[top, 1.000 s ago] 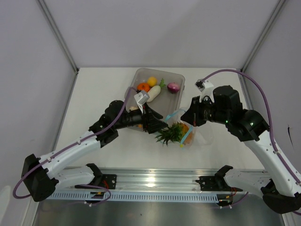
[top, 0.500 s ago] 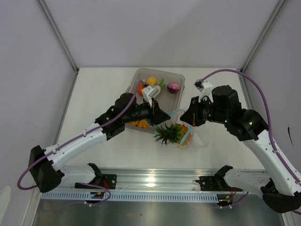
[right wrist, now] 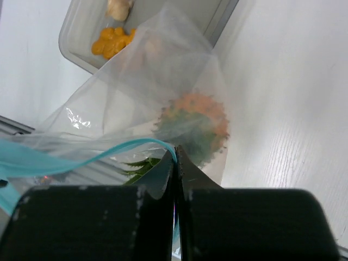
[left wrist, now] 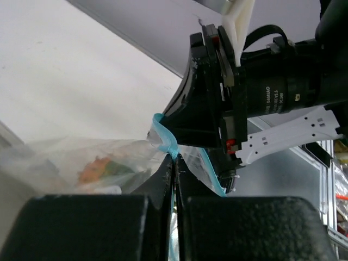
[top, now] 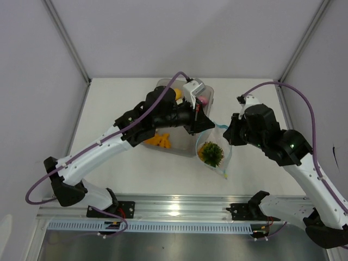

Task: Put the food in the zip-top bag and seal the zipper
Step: Adjust the zipper food storage bag at the center of the board.

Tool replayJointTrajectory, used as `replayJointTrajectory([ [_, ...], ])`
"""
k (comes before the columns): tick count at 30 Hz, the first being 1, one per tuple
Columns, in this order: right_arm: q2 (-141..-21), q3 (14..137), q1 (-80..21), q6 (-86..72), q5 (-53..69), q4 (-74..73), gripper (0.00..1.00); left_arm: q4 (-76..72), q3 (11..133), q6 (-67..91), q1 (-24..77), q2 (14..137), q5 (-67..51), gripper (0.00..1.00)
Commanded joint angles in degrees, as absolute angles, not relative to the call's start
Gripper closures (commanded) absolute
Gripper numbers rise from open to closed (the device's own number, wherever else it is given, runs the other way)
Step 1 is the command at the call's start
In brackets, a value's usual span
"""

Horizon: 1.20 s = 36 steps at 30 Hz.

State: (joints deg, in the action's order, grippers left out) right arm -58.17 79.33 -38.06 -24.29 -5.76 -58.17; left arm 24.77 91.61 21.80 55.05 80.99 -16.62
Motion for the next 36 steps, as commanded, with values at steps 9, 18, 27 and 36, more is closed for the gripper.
replayJointTrajectory([
  [9, -51.51, 78.75, -37.97, -27.25, -14.24, -63.54, 0.96, 25.05, 101.51, 21.18, 56.69, 93.25, -20.22, 0.99],
  [18, -51.85, 79.01, -38.14, -25.14, -11.51, -65.56, 0.64, 29.00, 108.19, 20.66, 56.69, 97.91, -20.56, 0.99],
  [27, -54.84, 80.60, -38.14, -22.95, -14.68, -65.66, 0.59, 29.44, 109.60, 20.04, 56.69, 98.61, -21.53, 0.99],
  [36, -57.66, 79.63, -37.79, -21.36, -19.86, -62.58, 0.74, 29.00, 108.11, 18.55, 56.69, 98.09, -24.17, 0.99],
])
